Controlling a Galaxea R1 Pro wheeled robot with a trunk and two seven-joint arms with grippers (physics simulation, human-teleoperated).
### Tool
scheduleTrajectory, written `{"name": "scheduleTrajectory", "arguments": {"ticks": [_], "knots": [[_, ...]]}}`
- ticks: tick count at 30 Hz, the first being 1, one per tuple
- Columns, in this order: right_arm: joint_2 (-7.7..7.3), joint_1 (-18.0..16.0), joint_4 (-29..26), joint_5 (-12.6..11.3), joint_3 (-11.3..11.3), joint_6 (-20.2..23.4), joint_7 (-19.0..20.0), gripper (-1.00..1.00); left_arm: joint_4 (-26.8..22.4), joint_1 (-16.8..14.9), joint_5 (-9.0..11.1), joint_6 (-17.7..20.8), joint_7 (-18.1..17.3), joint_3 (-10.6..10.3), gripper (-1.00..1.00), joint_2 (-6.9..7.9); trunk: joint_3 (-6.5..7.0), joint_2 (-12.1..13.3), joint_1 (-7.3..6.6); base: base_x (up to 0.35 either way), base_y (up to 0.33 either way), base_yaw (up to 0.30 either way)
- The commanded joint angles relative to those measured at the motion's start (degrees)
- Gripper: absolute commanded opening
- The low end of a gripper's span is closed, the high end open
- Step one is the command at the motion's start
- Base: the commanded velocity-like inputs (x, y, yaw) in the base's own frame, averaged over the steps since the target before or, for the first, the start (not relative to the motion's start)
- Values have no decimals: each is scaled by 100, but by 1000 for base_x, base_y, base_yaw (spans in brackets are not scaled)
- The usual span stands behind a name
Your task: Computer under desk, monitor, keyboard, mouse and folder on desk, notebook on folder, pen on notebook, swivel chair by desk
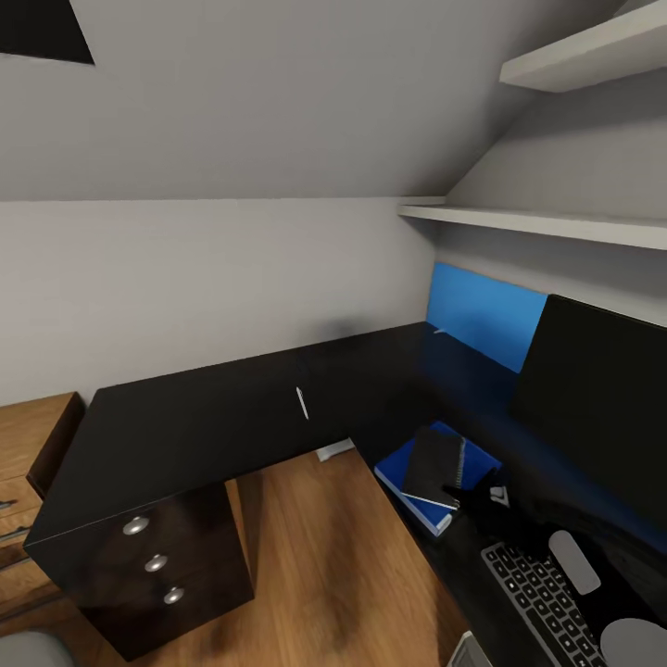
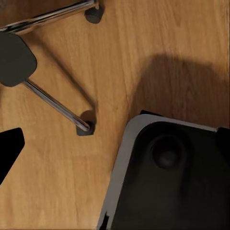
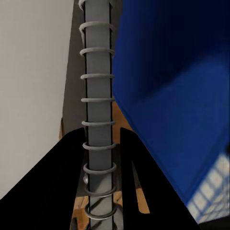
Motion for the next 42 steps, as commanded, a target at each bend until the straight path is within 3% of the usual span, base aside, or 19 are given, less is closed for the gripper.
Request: {"name": "scheduleTrajectory", "arguments": {"ticks": [1, 7, 26, 42], "knots": [[9, 2, 34, -6, -17, 24, 22, -100, -37, 0, 63, -8, -38, -4, 100, -33, -4, -3, 0, 0, 0, 0], [17, 12, 231, -2, -24, 9, 35, -100, -139, -5, 64, -13, -31, -11, 100, -130, -4, -3, 0, 0, 0, 0], [13, 14, 304, -10, -34, -1, 73, -100, -144, -10, 65, -22, -45, -12, 100, -137, -4, -3, 0, 0, 0, 0], [-22, 14, 302, 5, -34, -19, 401, -100, -144, -13, 65, -14, -65, -17, 100, -137, -4, -3, 0, 89, 0, 0]]}}
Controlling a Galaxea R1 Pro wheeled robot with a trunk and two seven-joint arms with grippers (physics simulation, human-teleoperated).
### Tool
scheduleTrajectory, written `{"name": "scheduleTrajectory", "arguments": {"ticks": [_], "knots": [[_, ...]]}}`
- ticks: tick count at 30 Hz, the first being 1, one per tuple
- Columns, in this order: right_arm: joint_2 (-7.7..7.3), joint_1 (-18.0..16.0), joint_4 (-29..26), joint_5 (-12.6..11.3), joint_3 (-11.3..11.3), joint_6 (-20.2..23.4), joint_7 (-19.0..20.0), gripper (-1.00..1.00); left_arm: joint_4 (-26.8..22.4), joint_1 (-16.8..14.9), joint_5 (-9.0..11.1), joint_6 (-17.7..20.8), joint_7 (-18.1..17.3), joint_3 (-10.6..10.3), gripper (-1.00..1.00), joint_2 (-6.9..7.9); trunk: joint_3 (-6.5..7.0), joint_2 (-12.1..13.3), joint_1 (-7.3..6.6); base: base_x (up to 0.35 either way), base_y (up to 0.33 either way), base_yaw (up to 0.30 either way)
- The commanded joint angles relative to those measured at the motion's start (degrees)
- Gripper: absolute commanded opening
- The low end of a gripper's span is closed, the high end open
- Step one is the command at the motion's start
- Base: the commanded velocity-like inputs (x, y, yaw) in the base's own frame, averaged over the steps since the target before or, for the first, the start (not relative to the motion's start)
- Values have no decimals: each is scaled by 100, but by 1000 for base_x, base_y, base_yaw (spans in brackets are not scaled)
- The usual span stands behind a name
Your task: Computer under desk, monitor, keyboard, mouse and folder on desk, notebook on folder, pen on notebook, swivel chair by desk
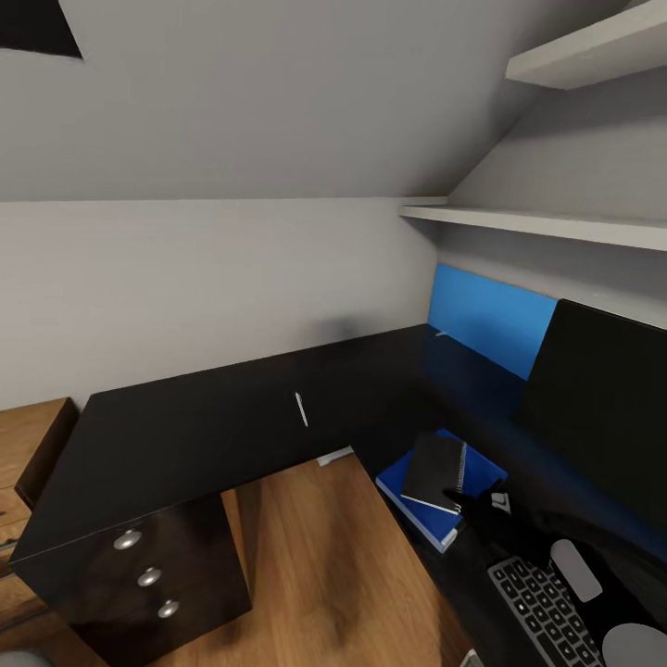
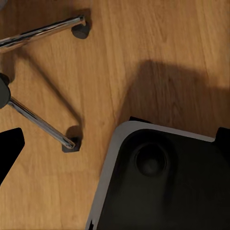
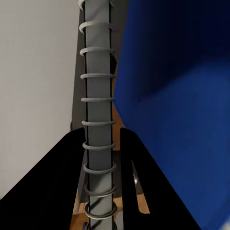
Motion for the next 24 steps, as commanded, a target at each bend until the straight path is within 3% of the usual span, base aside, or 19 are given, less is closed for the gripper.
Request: {"name": "scheduleTrajectory", "arguments": {"ticks": [1, 24], "knots": [[1, -3, 3, 6, -15, 27, 17, -100, -7, 2, 59, -3, -44, -4, 100, 0, -4, -3, 0, 8, 0, 0], [-68, -3, 43, 8, -15, 18, 12, -100, -7, 3, 59, -3, -46, -6, 100, 0, -4, -3, 0, 1, 0, 0]]}}
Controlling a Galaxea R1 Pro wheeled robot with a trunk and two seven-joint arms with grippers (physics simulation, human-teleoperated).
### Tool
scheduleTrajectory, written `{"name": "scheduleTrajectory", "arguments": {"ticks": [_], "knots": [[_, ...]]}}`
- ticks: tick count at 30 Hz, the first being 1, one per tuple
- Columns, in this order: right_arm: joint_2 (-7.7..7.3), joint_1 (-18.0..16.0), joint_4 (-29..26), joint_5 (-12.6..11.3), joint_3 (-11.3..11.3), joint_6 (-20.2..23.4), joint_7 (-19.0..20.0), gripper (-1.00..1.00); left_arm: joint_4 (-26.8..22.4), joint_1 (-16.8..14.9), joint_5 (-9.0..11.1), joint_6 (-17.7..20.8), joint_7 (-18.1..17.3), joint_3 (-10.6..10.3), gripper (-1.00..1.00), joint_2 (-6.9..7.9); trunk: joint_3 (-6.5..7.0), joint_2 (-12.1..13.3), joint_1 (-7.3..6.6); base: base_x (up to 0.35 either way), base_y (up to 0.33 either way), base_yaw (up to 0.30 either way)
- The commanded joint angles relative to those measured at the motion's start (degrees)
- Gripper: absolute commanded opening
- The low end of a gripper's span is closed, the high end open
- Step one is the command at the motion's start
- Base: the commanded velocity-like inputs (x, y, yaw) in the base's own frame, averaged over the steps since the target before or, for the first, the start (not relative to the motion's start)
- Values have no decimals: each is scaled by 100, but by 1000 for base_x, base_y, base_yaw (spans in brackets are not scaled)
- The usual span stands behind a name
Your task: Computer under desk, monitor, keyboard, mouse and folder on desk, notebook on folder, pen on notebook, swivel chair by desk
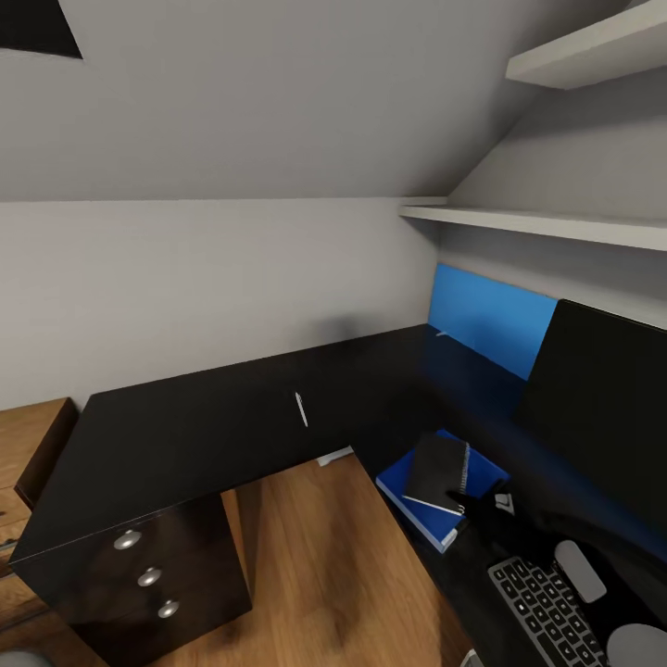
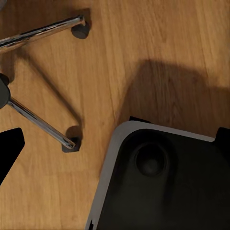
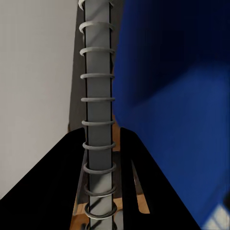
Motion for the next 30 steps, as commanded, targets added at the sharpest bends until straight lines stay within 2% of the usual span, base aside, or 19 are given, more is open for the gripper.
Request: {"name": "scheduleTrajectory", "arguments": {"ticks": [1, 8, 9, 30], "knots": [[-6, -3, 2, 5, -14, 29, 15, -100, -7, 2, 59, -3, -44, -2, 100, 0, -4, -3, 0, 0, 0, 0], [-39, 8, 4, 5, -14, 29, 15, -100, -7, 1, 59, -3, -44, -2, 100, 0, -4, -3, 0, 0, 0, 0], [-44, 10, 4, 5, -14, 29, 15, 100, -7, 1, 59, -3, -43, -2, 100, 0, -4, -3, 0, 0, 0, 0], [-53, 14, 4, 5, -14, 29, 15, 100, 1, 1, 59, -3, -43, -2, 100, -9, -4, -3, 0, 0, 0, 0]]}}
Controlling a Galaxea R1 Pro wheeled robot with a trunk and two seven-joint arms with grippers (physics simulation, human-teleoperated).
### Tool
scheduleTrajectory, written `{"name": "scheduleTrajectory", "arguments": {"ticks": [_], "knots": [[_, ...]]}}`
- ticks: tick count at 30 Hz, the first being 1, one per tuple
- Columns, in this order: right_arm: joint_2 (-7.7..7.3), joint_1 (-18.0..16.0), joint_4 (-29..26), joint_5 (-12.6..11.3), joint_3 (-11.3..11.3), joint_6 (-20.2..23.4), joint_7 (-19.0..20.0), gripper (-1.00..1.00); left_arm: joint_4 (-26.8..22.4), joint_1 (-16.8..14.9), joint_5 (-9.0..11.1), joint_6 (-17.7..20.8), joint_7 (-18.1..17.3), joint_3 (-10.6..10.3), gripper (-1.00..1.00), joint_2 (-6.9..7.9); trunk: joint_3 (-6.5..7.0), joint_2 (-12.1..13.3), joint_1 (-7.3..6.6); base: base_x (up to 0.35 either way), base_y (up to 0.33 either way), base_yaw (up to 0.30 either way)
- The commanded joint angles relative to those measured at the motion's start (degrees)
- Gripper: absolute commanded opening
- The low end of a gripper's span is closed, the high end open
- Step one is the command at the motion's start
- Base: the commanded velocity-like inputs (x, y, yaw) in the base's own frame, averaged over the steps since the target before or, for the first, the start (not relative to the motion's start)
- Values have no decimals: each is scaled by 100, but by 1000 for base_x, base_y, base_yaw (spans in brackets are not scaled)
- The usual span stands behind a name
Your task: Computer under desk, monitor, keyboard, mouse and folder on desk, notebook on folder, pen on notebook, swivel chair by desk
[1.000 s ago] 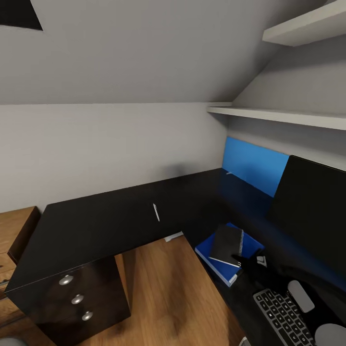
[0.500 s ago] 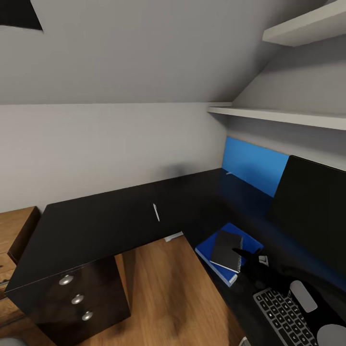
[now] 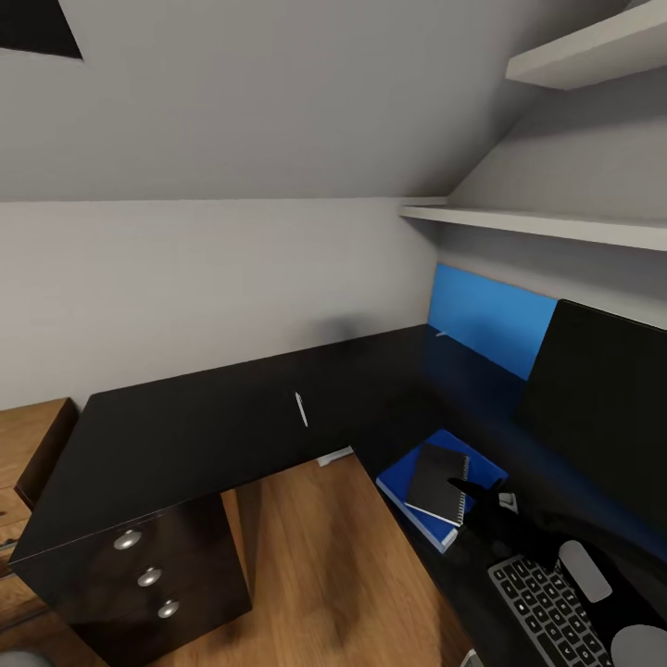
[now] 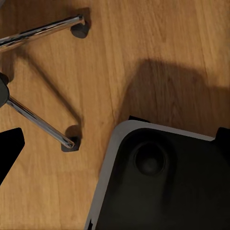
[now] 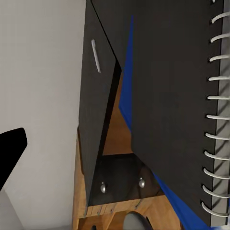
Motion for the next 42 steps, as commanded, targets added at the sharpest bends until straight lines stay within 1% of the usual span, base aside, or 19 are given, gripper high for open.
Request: {"name": "scheduleTrajectory", "arguments": {"ticks": [1, 11, 29, 42], "knots": [[0, 2, 13, 263, -2, -101, -21, 100, -7, 2, 59, -3, -44, -2, 100, 0, -6, -2, 1, 0, 0, 0], [0, 2, 13, 263, -2, -101, -21, 100, -7, 2, 51, -27, -60, -2, 100, -10, -6, -2, 1, 0, 0, 0], [0, 2, 13, 263, -2, -94, -12, 100, -7, 2, 50, -28, -58, -2, 100, -11, 317, 720, -394, 0, 0, 0], [2, 2, 13, 263, -2, -92, -12, 100, -7, 2, 50, -21, -53, -10, 100, -2, 317, 720, -394, 0, 0, 0]]}}
